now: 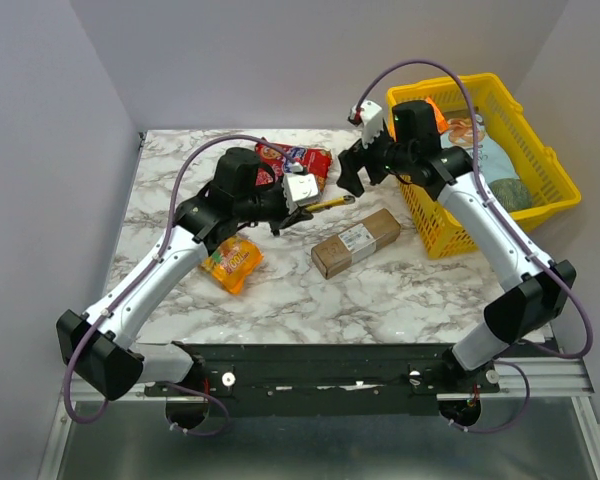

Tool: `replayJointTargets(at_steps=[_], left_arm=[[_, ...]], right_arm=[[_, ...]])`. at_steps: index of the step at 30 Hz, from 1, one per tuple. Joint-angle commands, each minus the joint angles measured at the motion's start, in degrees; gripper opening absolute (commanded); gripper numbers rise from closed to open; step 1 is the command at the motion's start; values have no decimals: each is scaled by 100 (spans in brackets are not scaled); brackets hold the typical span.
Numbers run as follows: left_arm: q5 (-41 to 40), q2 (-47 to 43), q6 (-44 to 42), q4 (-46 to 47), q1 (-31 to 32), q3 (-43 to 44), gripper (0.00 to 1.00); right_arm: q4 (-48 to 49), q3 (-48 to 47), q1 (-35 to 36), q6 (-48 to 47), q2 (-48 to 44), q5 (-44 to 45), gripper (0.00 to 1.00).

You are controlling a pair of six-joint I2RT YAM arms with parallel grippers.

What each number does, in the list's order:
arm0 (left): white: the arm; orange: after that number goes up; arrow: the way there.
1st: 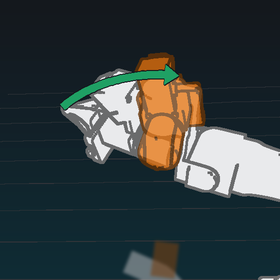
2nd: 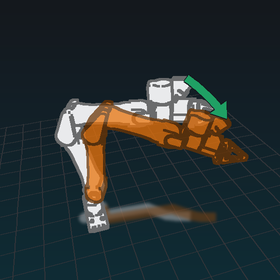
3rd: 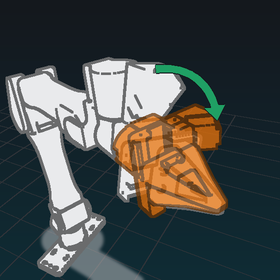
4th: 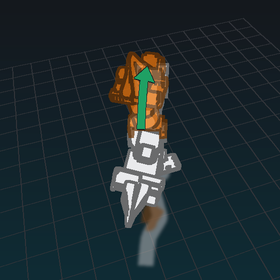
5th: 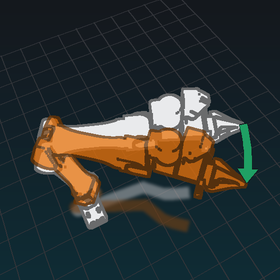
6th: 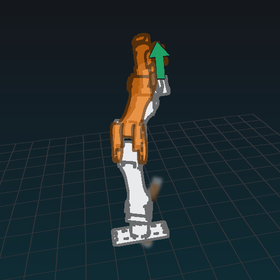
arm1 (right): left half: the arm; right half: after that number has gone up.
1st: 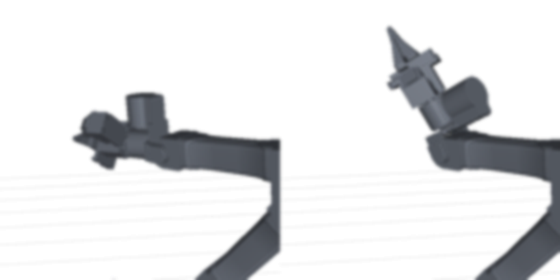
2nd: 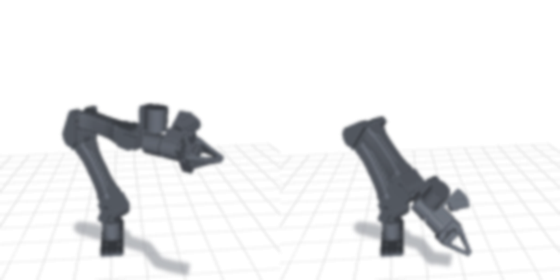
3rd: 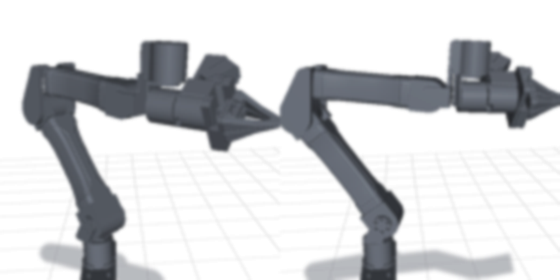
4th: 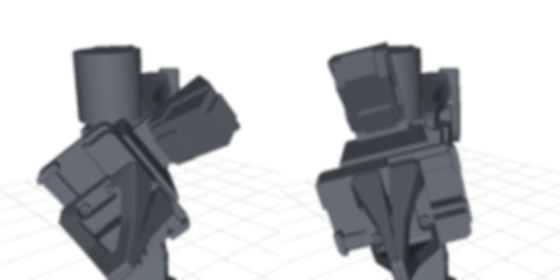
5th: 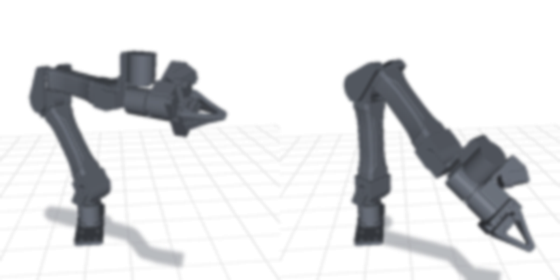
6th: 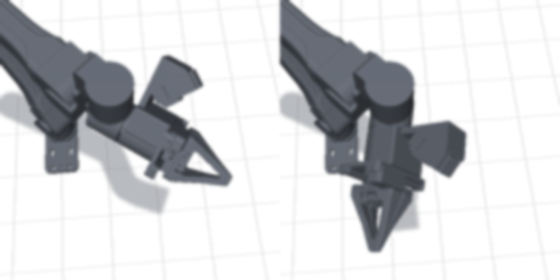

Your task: Unpack the express box

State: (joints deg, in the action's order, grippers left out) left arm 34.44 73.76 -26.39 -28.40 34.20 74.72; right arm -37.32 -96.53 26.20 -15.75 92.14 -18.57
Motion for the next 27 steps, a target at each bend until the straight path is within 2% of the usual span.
replayJointTargets(at_steps=[1, 4, 5, 9, 10, 11, 12, 14, 15, 17, 19, 21, 22, 27], left_arm=[[818, -186, 486, 370, -141, -291, 0], [1135, -256, 626, 432, -237, -370, 0], [1275, -283, 635, 441, -325, -370, 0], [1811, -362, 293, 380, -457, -440, 0], [1969, -362, 127, 345, -475, -441, 0], [2031, -371, 56, 301, -484, -432, 0], [2076, -388, -14, 222, -493, -432, 0], [2172, -388, -287, 134, -493, -414, 0], [2199, -388, -357, 72, -493, -388, 0], [2278, -345, -445, 45, -502, -362, 0], [2348, -274, -437, 45, -510, -361, 0], [2410, -248, -385, 132, -510, -414, 0], [2419, -239, -341, 185, -519, -432, 0], [2401, -169, -77, 502, -528, -476, 0]], right_arm=[[285, -7, 35, -208, -511, -112, 100], [410, 335, 35, -665, -810, 2, 100], [323, 354, 52, -1145, -838, 20, 100], [-520, 12, 52, -1930, -820, -102, 100], [-548, -15, -9, -1819, -872, -269, 100], [-557, -67, -131, -1496, -1056, -731, 100], [-540, -33, -454, -1336, -1162, -1902, 100], [-285, 81, -519, -976, -1434, -2430, 100], [-319, 134, -519, -983, -1488, -3146, 100], [-469, 152, -501, -1062, -1506, -3704, 97], [-704, 4, -449, -886, -1331, -3987, 88], [-1170, -190, -449, -1339, -1112, -4399, 77], [-1416, -173, -440, -1430, -1110, -4462, 77], [-1470, 178, -265, -1693, -1304, -4489, 79]])
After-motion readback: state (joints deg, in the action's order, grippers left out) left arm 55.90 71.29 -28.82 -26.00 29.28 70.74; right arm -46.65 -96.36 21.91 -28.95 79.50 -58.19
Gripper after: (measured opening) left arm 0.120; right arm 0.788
